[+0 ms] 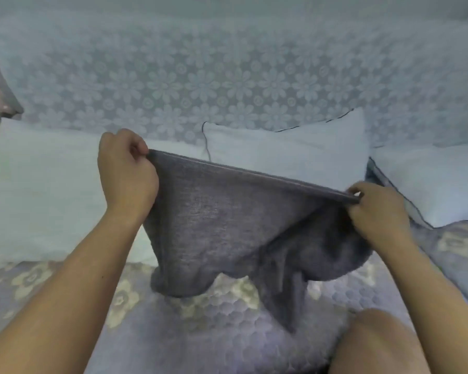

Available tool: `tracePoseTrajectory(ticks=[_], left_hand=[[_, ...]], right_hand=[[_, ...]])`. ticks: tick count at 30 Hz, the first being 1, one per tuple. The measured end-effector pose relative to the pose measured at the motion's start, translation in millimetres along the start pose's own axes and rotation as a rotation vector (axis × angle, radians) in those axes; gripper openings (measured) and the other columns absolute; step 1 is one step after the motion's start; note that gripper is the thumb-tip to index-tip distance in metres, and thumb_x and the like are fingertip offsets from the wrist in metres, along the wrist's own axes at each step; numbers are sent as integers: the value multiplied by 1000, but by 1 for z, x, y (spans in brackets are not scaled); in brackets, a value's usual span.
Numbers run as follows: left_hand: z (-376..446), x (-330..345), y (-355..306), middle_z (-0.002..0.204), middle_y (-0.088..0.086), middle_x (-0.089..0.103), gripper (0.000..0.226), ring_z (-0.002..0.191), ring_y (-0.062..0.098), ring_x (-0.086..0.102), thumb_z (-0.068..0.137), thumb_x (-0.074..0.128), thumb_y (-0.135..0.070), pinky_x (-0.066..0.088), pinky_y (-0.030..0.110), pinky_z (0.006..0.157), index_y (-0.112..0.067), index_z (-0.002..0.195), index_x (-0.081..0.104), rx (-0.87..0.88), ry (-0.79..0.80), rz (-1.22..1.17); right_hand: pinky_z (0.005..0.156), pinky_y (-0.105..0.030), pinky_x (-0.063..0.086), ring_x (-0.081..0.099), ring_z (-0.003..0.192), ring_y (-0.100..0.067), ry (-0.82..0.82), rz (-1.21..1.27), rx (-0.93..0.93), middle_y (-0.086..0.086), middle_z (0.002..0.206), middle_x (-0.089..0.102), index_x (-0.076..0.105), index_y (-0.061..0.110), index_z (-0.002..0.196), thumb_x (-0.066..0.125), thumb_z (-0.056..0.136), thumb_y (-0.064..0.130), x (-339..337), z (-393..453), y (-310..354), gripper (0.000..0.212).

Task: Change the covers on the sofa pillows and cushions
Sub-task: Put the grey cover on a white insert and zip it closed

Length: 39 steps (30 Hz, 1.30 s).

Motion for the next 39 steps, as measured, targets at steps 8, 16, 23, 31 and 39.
tracePoseTrajectory(ticks=[8, 16, 23, 31, 39], left_hand=[[-121, 181, -260, 68, 4, 55, 40, 67, 20, 63, 92, 48, 18, 63, 44, 73, -15, 68, 51, -99, 1134, -894], [-255, 283, -379, 86, 3, 64, 18, 75, 16, 62, 96, 57, 3, 53, 23, 66, -11, 93, 68, 519, 1277, -554], [-283, 357, -376, 112, -7, 55, 19, 99, 11, 52, 98, 59, -17, 33, 7, 65, -23, 114, 68, 727, 1255, -188], [-290, 371, -315, 124, 1, 49, 22, 101, 21, 59, 97, 59, -28, 49, 34, 90, -27, 119, 61, 719, 1380, 32], [-175, 253, -121, 129, 6, 54, 29, 113, 23, 58, 99, 59, -31, 43, 28, 86, -23, 126, 63, 346, 1197, 270]], right_hand=[[102, -33, 50, 61, 120, -5, 27, 869, -118, 14, 133, 63, 45, 34, 145, 69, 91, 21, -138, -36, -47, 61], [68, -39, 43, 57, 85, -32, -429, 58, 276, -10, 87, 62, 53, 17, 87, 52, 96, 8, -217, -24, -234, 12], [80, -43, 44, 57, 96, -35, -716, -120, 329, -18, 104, 62, 58, 5, 102, 45, 88, 3, -333, 9, -330, 20], [86, -37, 48, 59, 94, -31, 645, -332, 608, -16, 113, 63, 64, 1, 113, 57, 97, 24, -168, -12, -431, 29], [76, -37, 45, 56, 89, -29, 607, -91, -72, -8, 94, 58, 62, 5, 99, 49, 102, 30, 5, 36, -104, 27]])
Point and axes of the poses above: each hand's wrist, its own z-axis towards the middle knuckle, its own x-axis out of the palm, y = z × x, the point moved 5 cm from there along z, towards the middle knuckle
